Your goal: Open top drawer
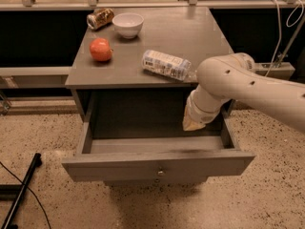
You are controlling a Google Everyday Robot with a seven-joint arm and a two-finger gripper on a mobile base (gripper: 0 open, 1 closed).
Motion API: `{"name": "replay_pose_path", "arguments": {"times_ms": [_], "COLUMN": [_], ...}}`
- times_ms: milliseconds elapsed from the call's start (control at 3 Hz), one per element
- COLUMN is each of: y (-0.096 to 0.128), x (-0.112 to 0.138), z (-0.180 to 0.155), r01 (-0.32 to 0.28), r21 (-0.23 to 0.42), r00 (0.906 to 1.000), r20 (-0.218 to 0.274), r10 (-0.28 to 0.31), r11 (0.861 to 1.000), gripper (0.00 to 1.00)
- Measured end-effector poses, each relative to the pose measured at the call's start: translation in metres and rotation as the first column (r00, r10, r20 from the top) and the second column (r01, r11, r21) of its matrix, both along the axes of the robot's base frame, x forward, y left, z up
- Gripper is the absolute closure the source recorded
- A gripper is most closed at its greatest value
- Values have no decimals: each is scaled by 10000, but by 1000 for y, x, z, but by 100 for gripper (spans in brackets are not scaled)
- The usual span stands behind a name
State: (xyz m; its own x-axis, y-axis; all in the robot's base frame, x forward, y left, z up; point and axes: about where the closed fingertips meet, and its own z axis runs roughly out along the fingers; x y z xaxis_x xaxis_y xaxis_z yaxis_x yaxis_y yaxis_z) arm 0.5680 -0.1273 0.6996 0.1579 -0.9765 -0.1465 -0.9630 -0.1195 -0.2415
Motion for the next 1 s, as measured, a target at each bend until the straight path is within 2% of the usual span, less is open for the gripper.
{"name": "replay_pose_path", "arguments": {"times_ms": [333,667,1000], "y": [5,2,-4], "x": [17,12,-11], "z": [-44,-71,-82], "r01": [433,953,1442], "r21": [422,904,1388], "r00": [9977,9881,9712], "r20": [-549,-1295,-2096], "r10": [-409,-832,-1132], "r11": [9982,9913,9798], "gripper": [90,90,90]}}
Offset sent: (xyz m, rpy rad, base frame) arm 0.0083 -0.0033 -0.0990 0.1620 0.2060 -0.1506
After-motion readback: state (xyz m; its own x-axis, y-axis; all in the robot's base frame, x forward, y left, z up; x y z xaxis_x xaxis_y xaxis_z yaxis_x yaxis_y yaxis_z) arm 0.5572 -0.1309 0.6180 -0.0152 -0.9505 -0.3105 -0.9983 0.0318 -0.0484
